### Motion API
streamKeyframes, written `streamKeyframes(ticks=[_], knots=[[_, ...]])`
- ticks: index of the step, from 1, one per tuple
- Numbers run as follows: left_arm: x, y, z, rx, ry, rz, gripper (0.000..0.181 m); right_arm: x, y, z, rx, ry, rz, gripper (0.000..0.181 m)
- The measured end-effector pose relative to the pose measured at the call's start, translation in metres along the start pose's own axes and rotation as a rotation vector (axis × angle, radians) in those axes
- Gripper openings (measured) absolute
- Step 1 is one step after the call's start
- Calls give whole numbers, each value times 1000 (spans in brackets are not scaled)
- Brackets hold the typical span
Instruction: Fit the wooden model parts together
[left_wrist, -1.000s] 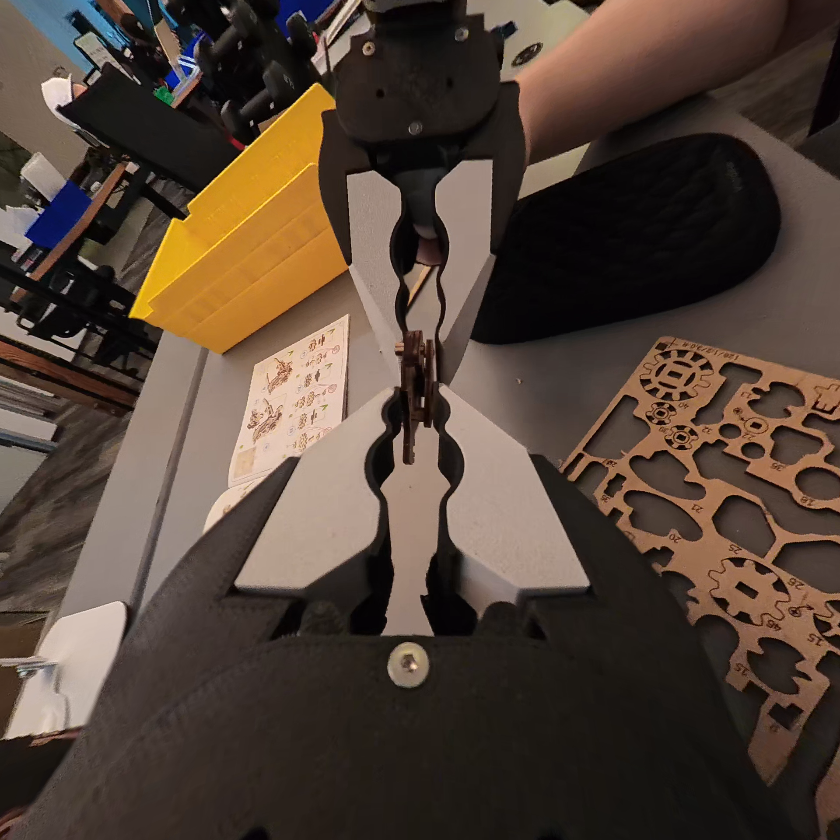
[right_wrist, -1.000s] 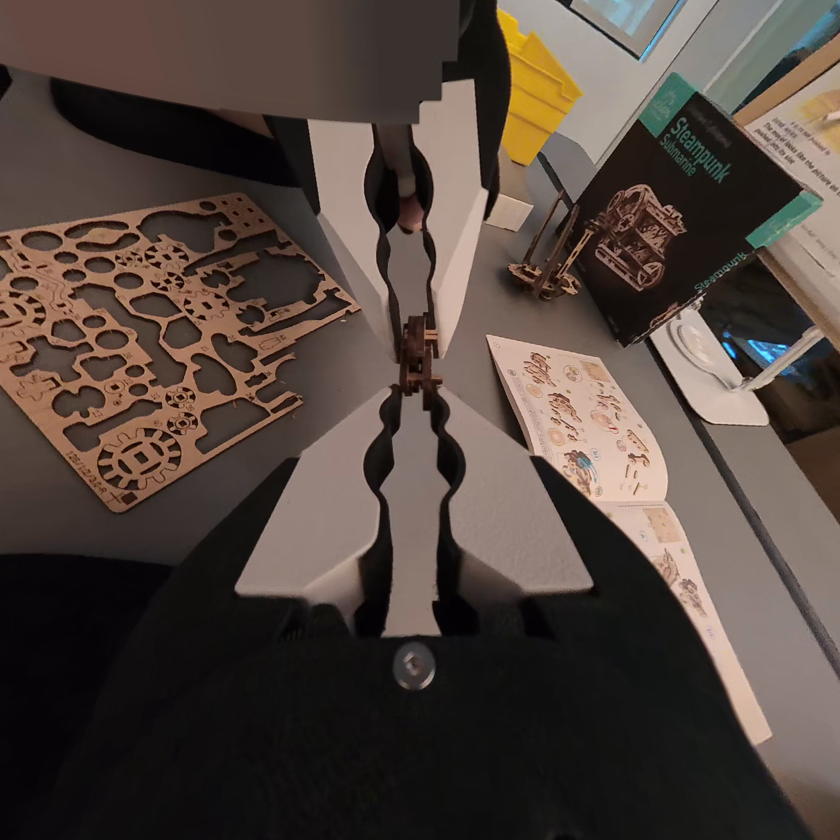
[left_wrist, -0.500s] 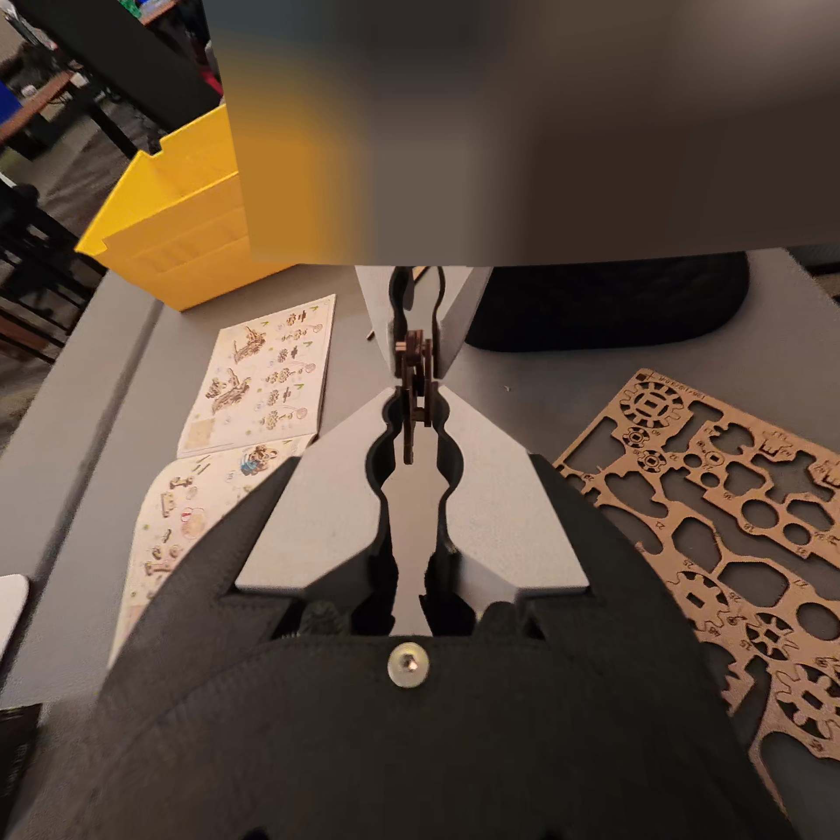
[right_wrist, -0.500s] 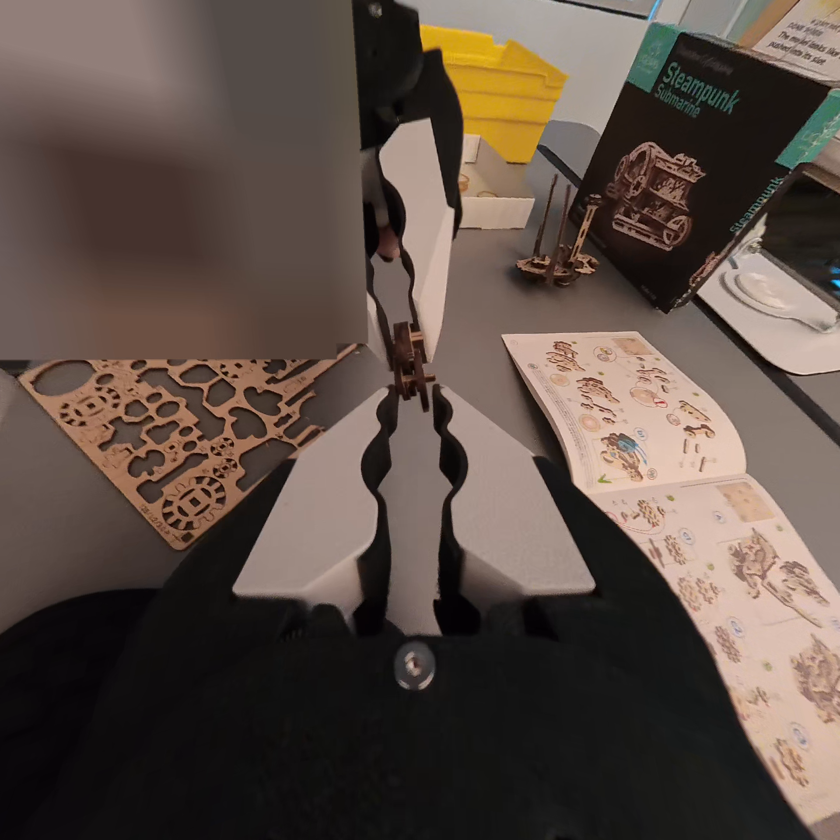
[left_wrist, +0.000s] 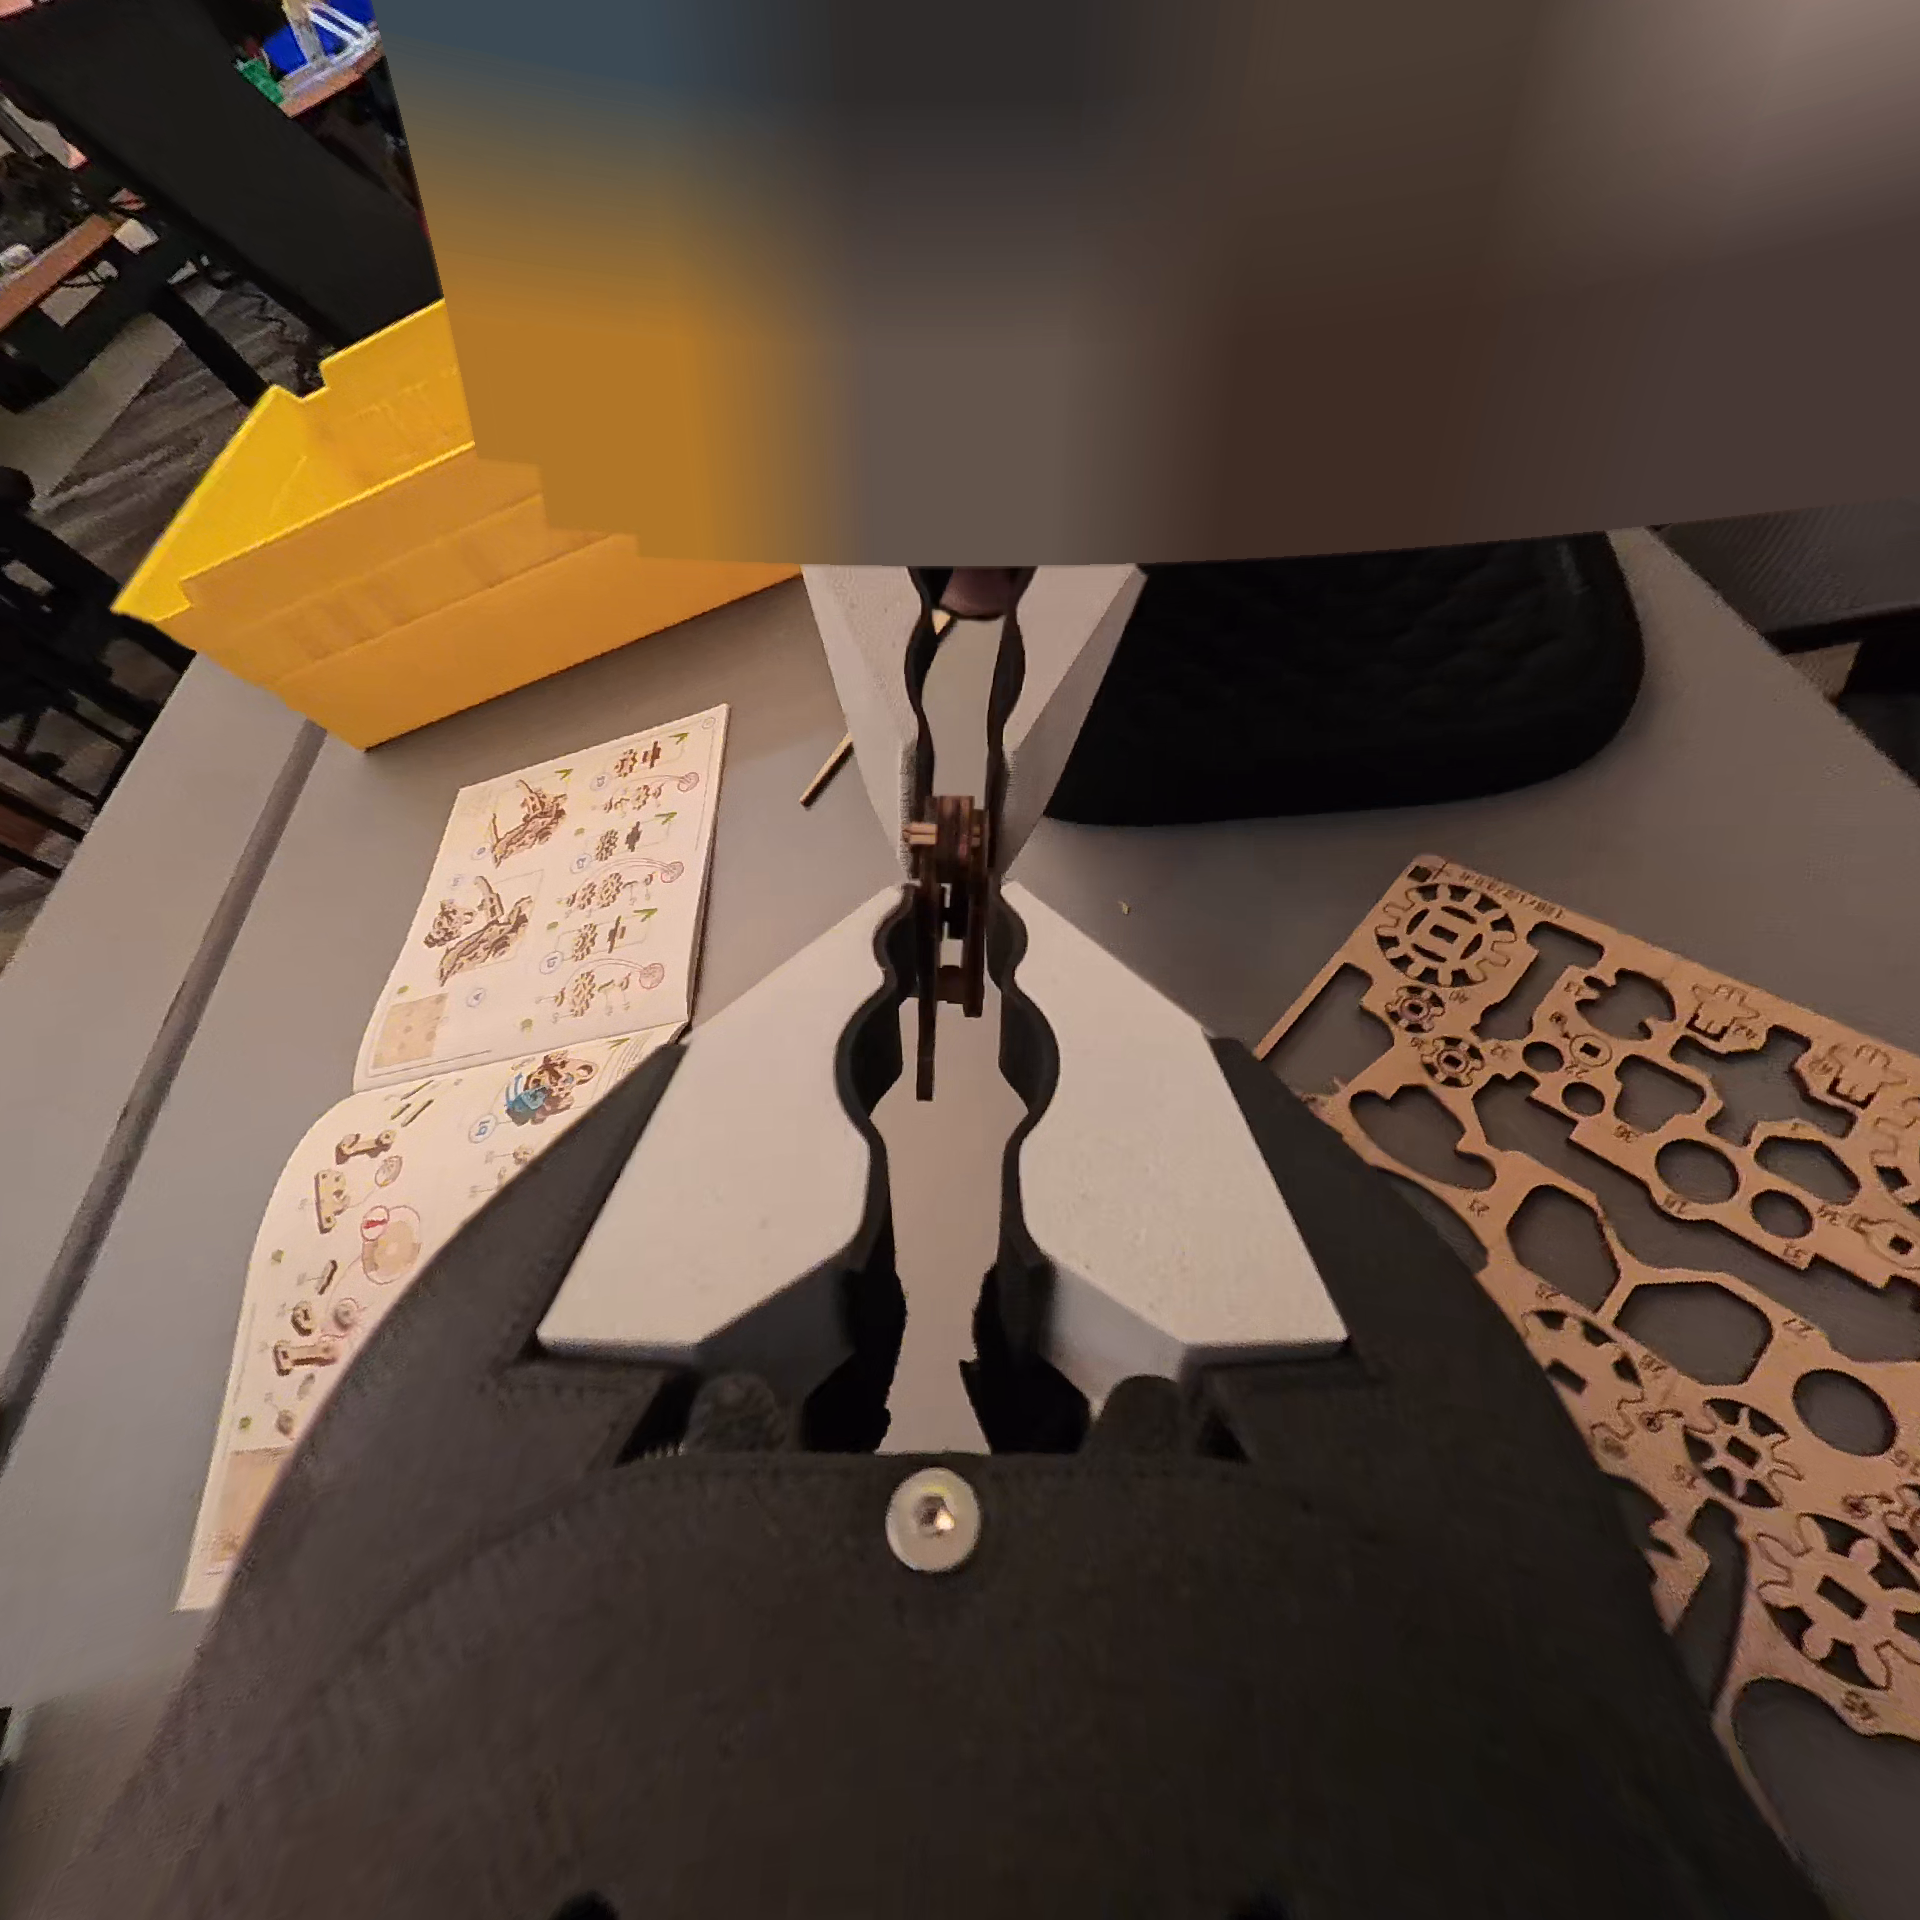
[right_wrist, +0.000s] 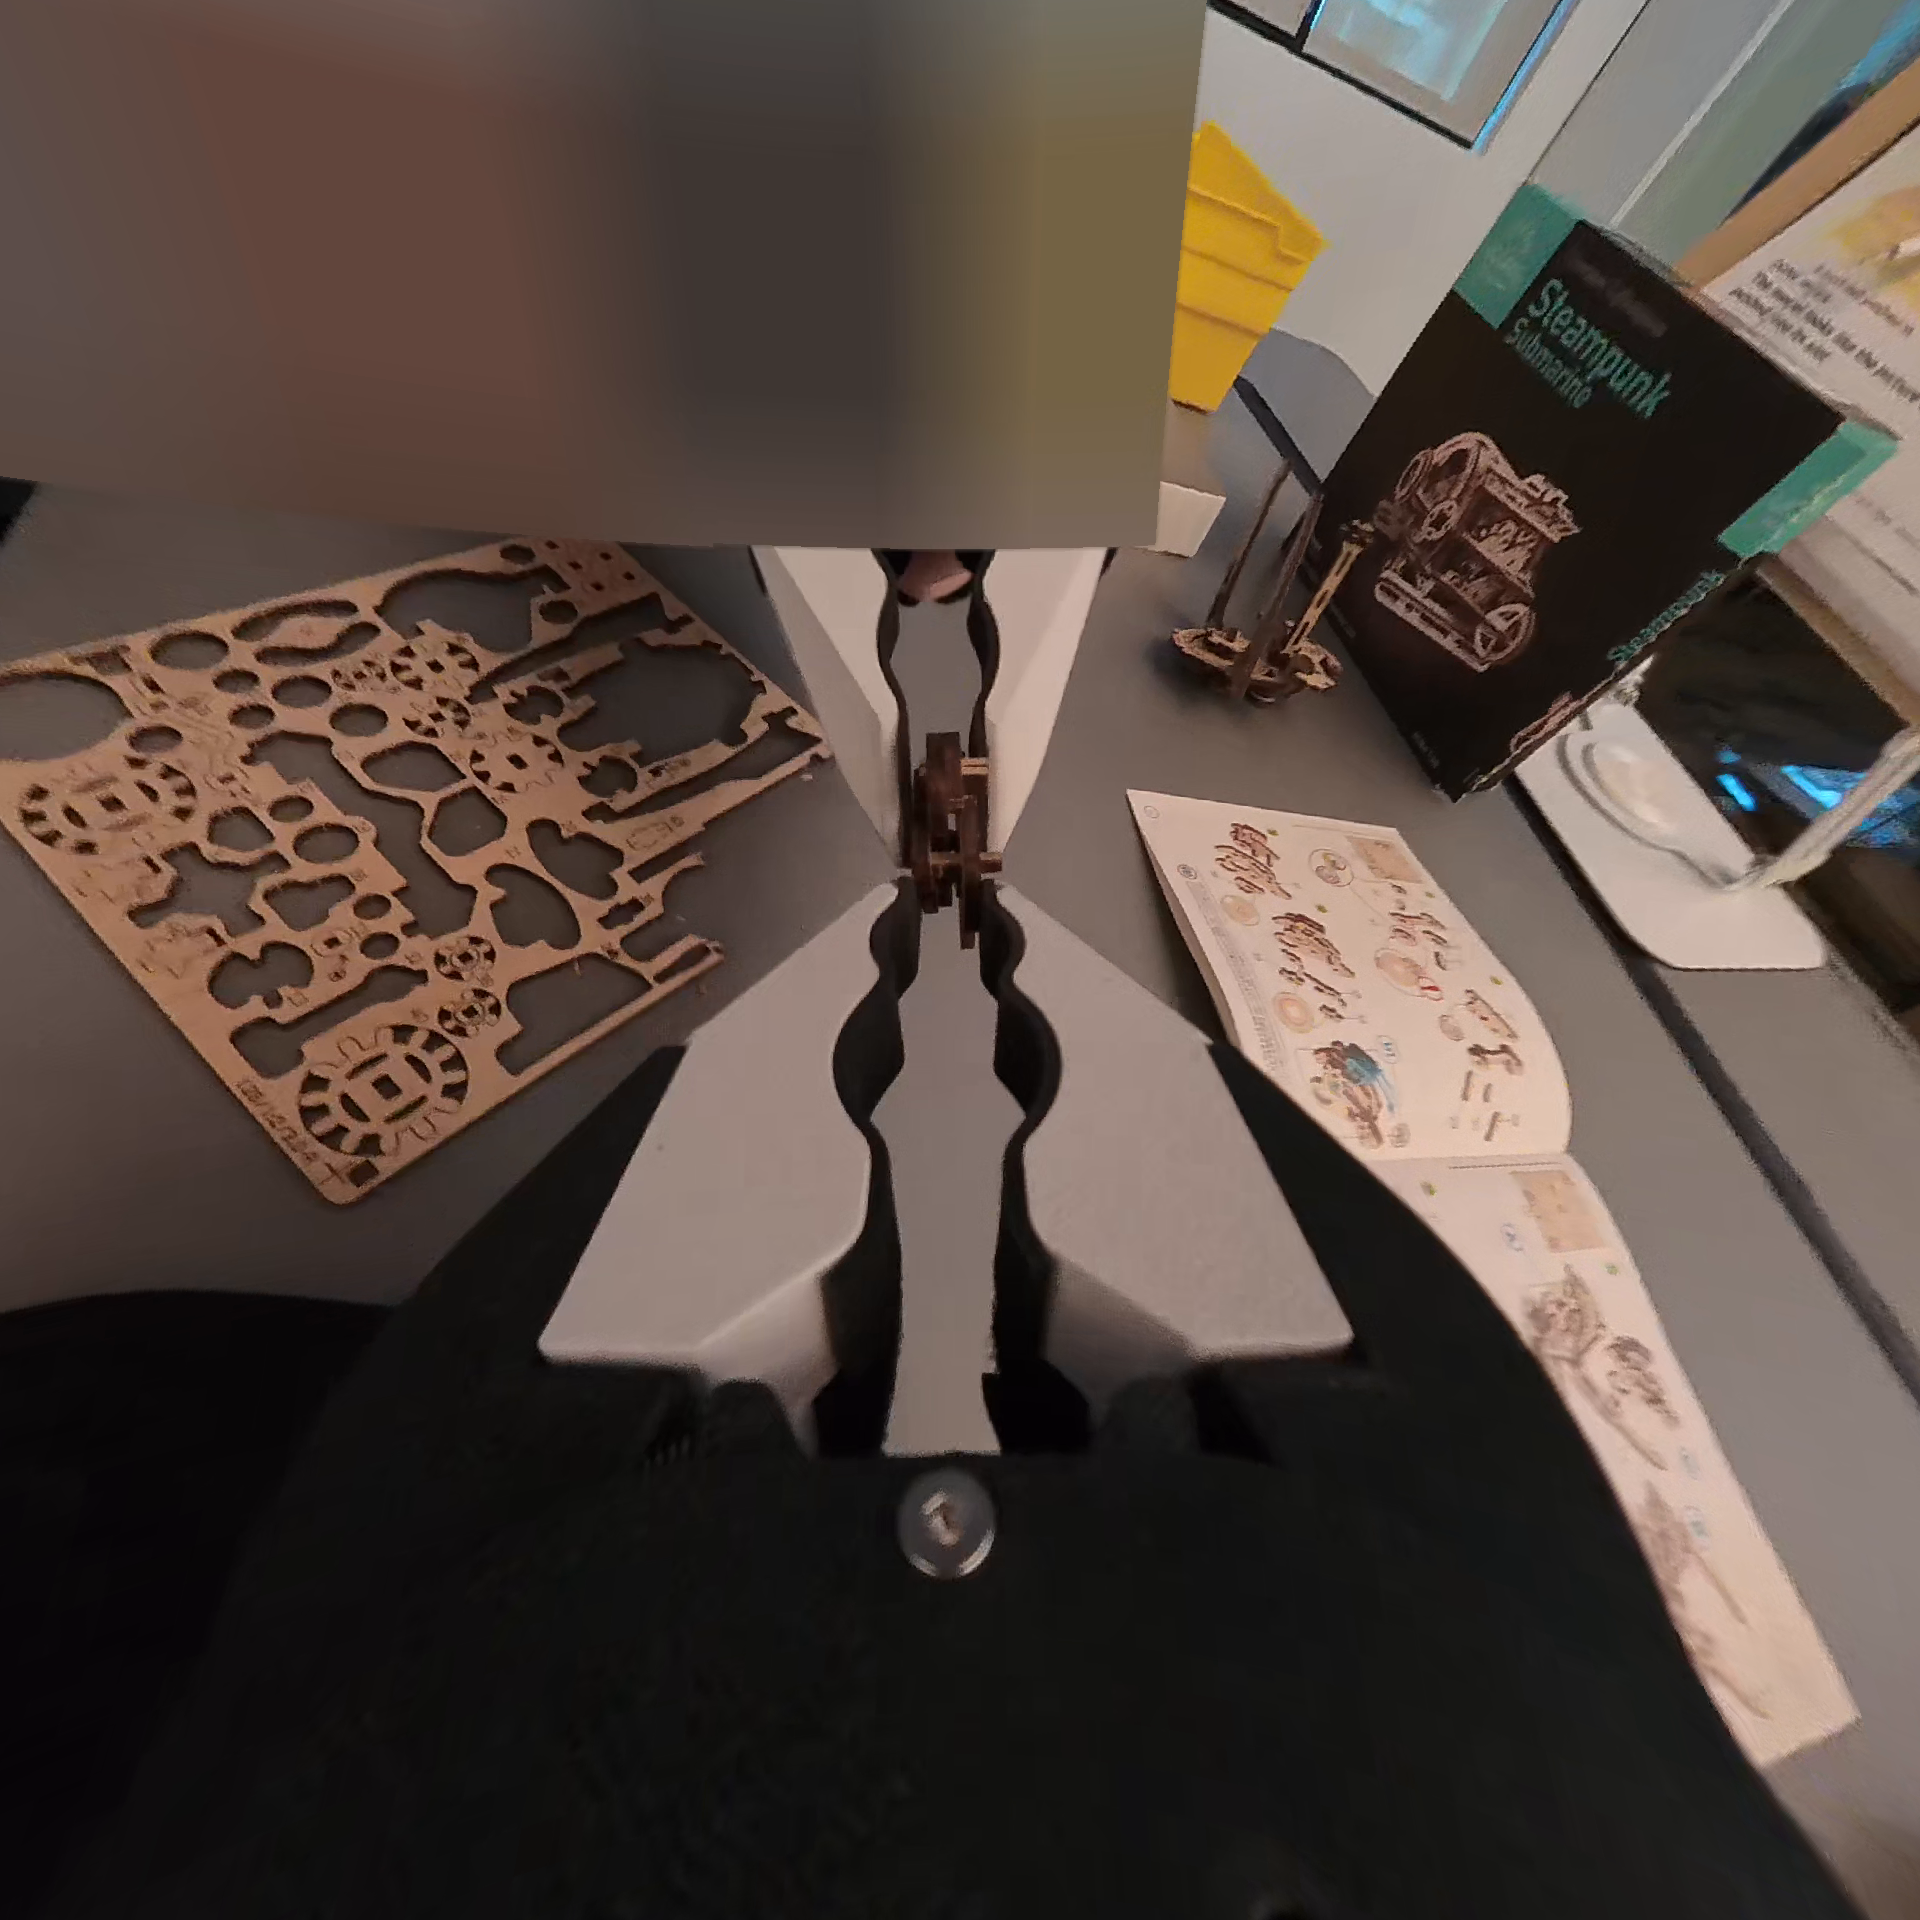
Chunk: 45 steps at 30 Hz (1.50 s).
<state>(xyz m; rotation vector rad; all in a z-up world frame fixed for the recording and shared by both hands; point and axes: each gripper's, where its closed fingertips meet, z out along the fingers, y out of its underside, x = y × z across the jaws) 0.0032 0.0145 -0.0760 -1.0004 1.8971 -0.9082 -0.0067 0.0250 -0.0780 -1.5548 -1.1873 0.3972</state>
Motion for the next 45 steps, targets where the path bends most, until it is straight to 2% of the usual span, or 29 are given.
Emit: streamKeyframes(ticks=[8,13,17,22,32,39,45], knots=[[5,-7,-5,0,-40,157,10,-4,-10,-4,-20,59,-146,9],[6,-4,-3,-22,-33,164,10,-6,-7,-3,-44,57,-168,8],[3,-11,-5,-4,-58,162,10,-2,-14,-8,-1,49,-109,9],[0,-9,-5,-30,-87,166,10,1,-13,-8,-37,130,-220,10],[-1,-12,-7,-5,-91,141,10,0,-29,-19,55,110,-162,9],[2,-12,-6,-3,-92,162,10,-3,-27,-18,54,74,-155,16],[5,-16,-7,15,-81,157,10,-6,-29,-19,55,79,-177,9]])
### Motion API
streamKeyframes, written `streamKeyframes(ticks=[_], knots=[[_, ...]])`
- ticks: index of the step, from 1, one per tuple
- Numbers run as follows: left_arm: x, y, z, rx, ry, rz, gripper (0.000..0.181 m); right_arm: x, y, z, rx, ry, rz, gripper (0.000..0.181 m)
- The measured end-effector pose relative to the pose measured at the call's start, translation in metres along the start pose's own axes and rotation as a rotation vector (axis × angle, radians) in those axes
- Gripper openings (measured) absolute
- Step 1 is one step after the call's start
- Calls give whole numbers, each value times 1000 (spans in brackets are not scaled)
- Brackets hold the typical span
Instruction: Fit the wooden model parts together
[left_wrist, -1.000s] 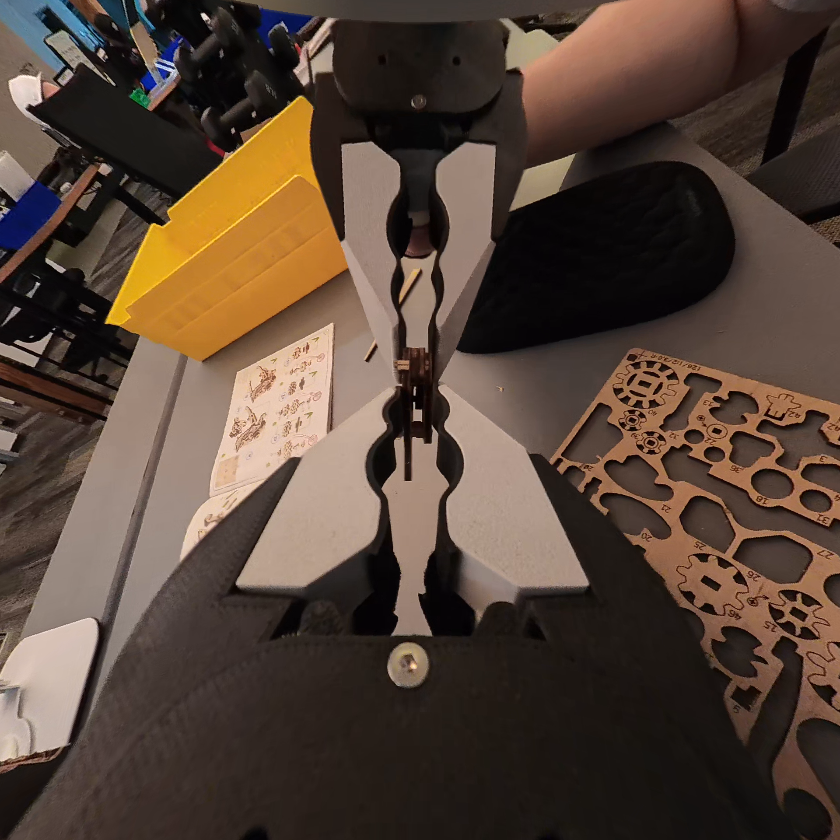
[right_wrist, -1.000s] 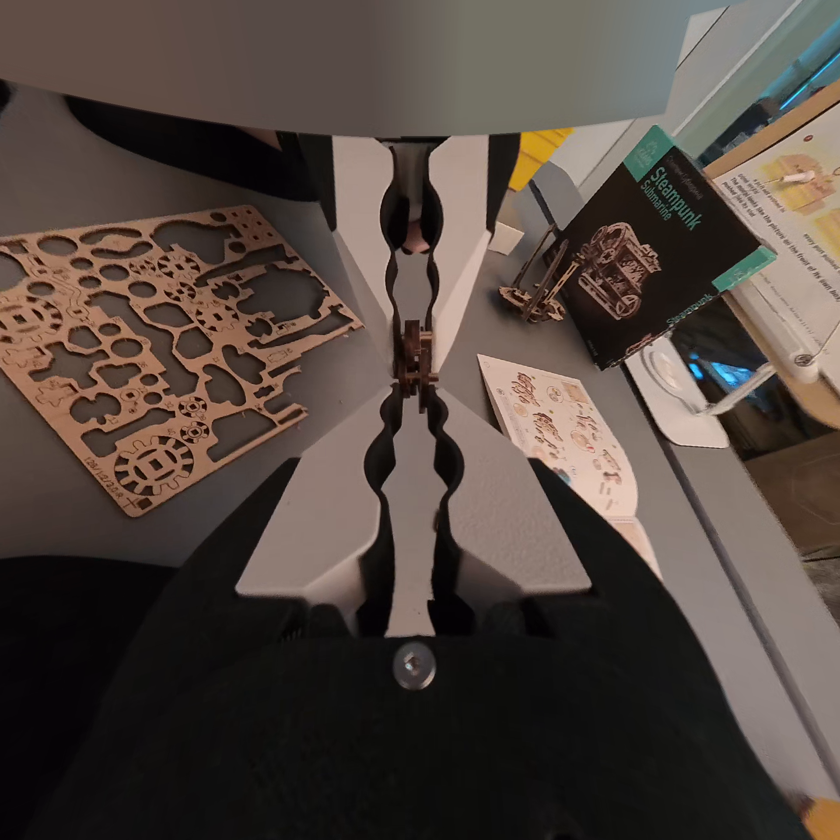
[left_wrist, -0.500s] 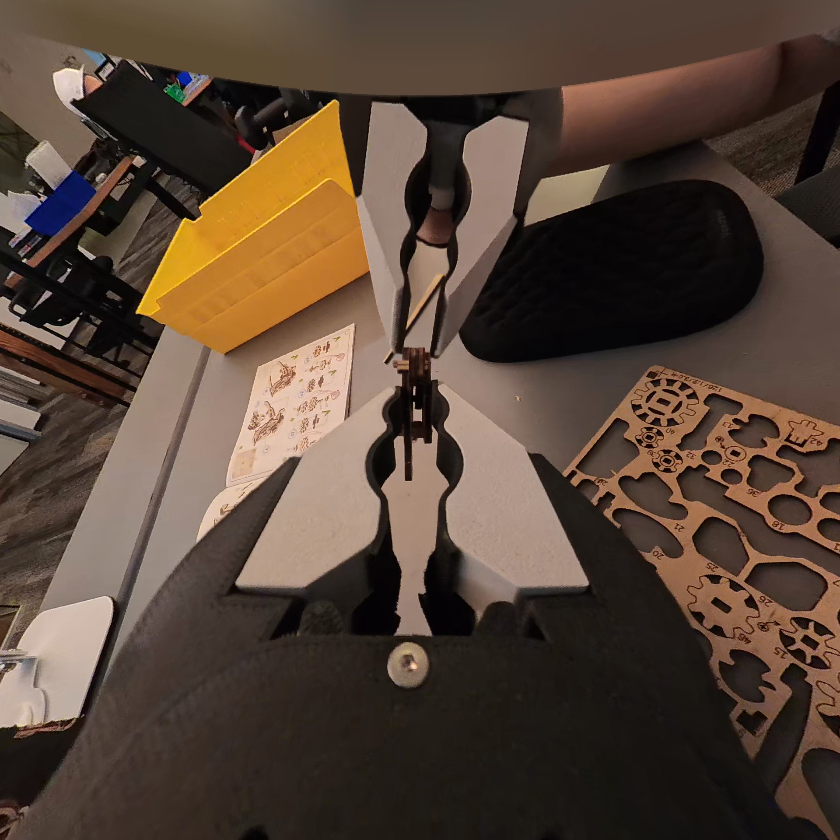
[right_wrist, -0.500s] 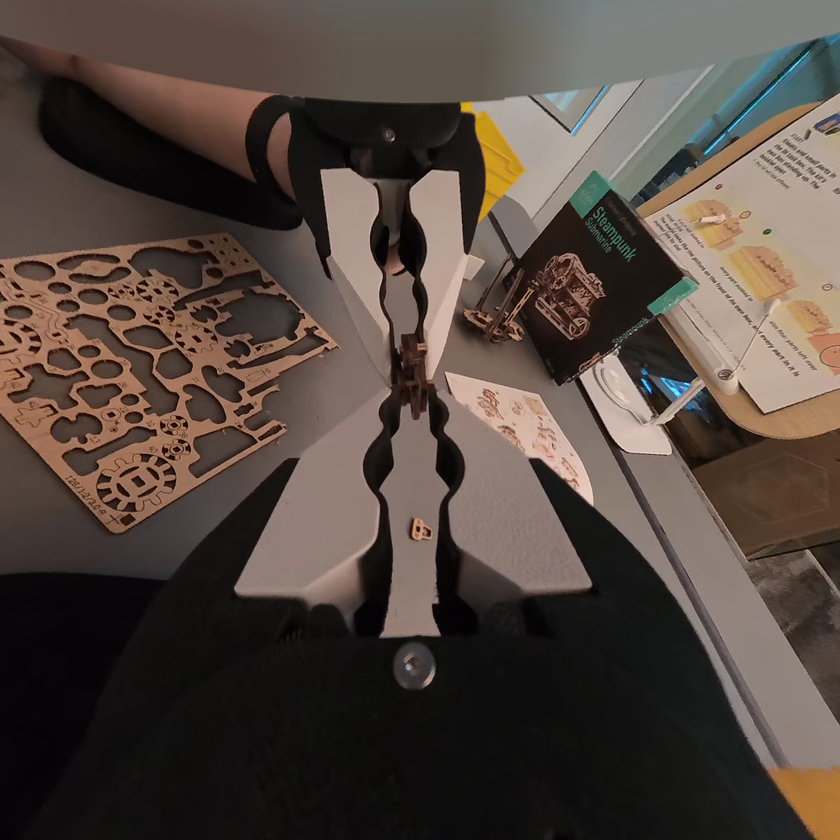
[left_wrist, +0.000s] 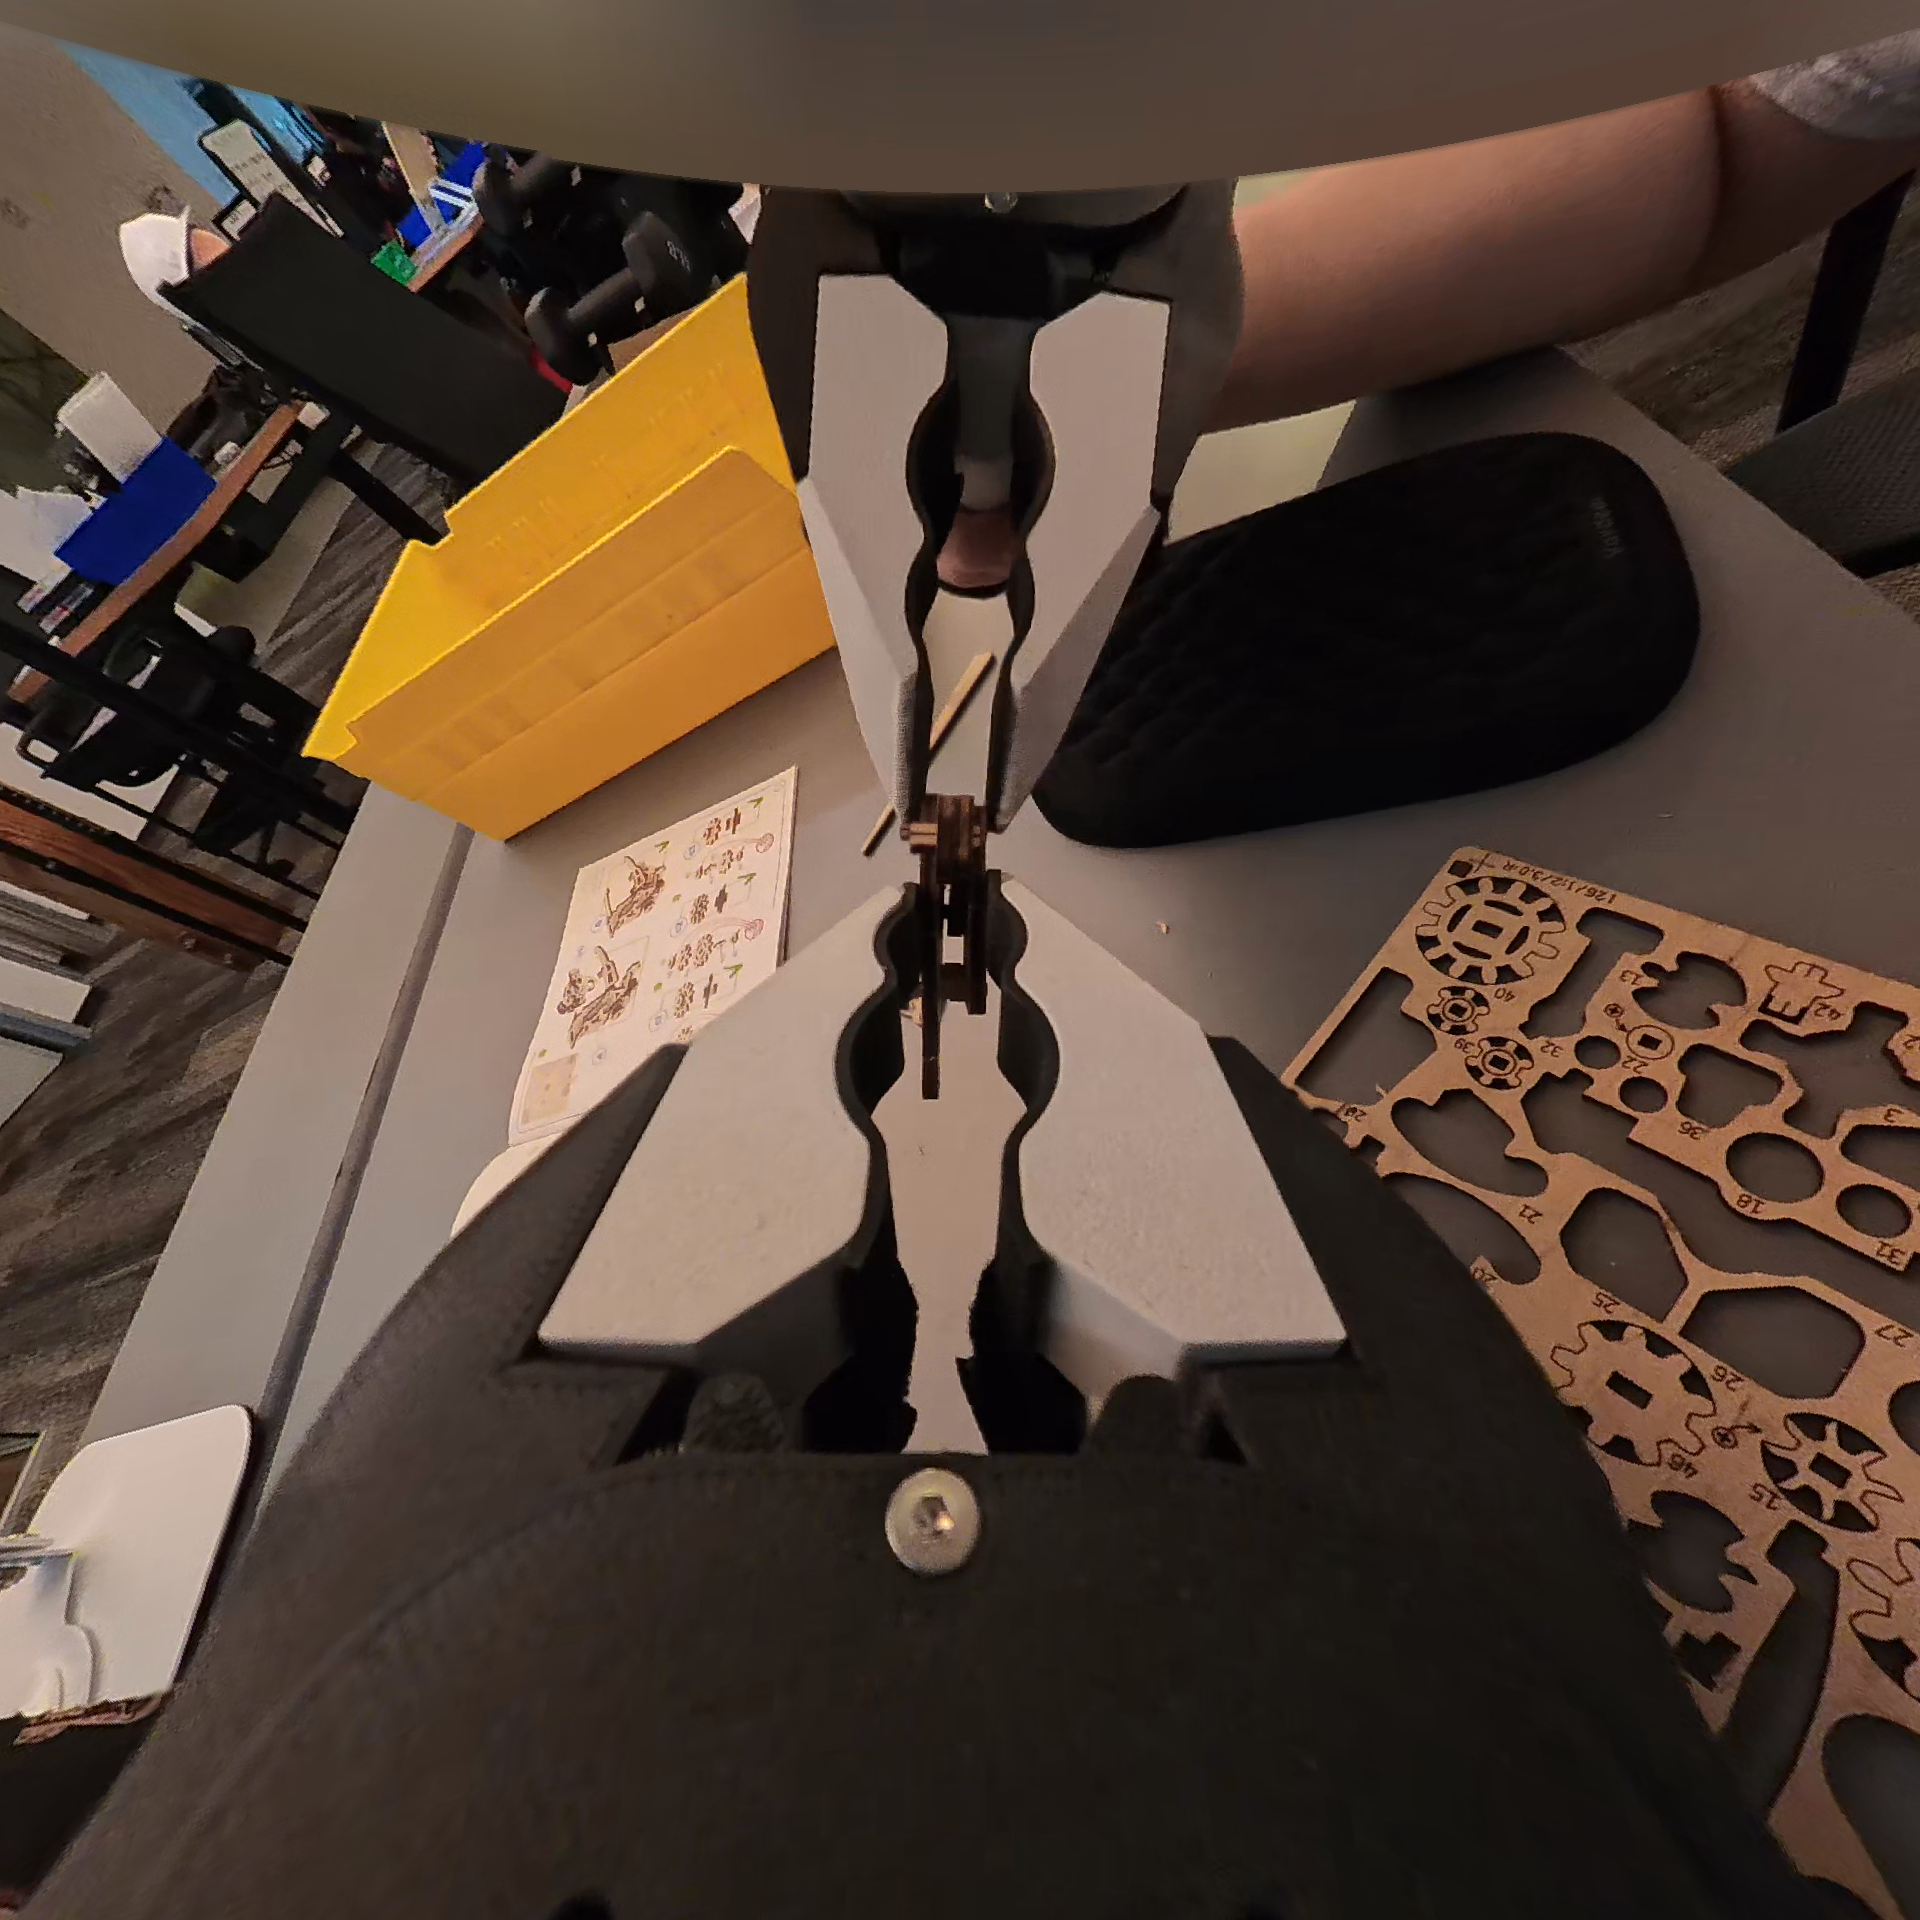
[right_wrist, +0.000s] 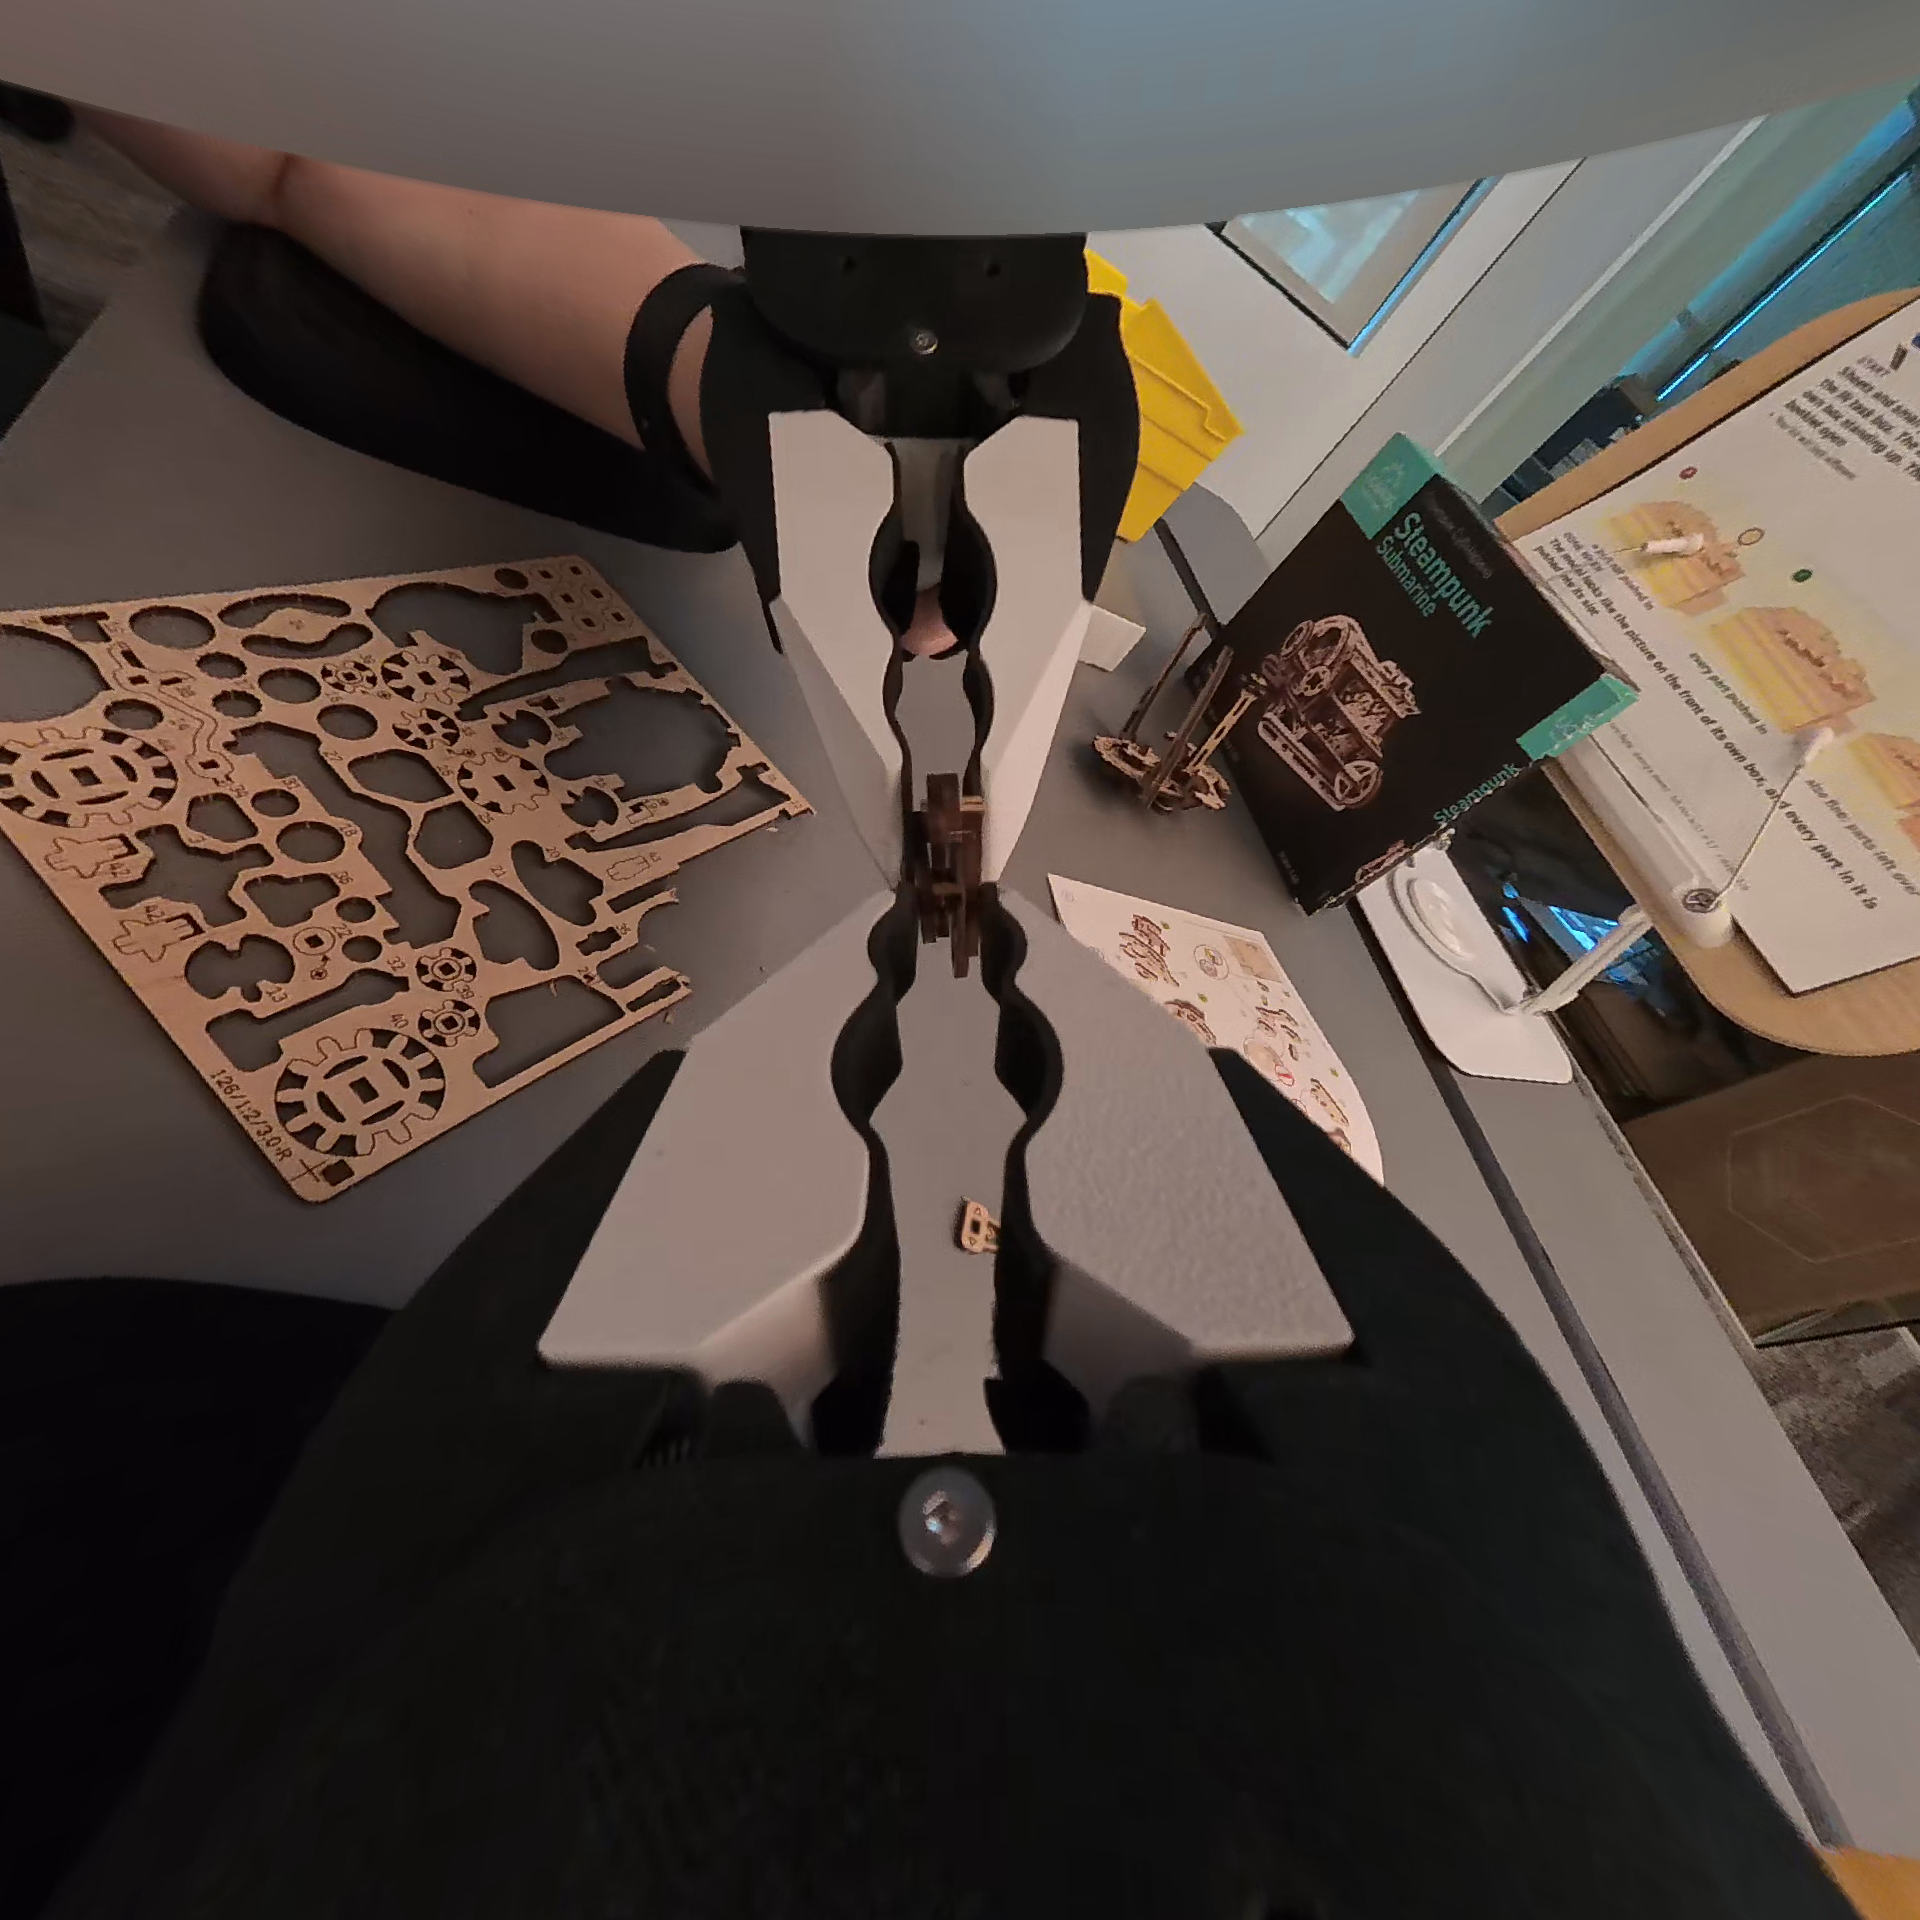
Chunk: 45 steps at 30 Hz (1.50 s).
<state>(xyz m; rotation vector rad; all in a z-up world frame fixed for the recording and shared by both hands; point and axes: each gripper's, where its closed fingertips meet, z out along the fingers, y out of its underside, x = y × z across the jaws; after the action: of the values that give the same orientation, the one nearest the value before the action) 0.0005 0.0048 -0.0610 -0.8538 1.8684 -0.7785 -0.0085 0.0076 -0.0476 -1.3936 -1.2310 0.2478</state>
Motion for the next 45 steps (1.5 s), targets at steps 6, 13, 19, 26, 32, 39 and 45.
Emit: streamKeyframes(ticks=[6,13,19,26,32,39,45], knots=[[3,2,1,-16,19,-21,10,-2,3,0,-14,-20,21,9],[-1,1,1,-5,22,-67,10,1,1,0,-6,4,38,8],[-4,3,0,-15,21,-88,10,4,3,2,-10,27,30,8],[-9,1,1,0,1,-76,10,10,0,1,53,-20,160,9],[-18,-6,-6,53,-80,-66,17,21,0,-9,138,-46,268,9],[-16,-3,-10,37,-66,-20,15,16,-5,-12,171,-60,220,9],[-15,-4,-11,8,-78,49,14,14,-5,-12,191,-75,203,9]])
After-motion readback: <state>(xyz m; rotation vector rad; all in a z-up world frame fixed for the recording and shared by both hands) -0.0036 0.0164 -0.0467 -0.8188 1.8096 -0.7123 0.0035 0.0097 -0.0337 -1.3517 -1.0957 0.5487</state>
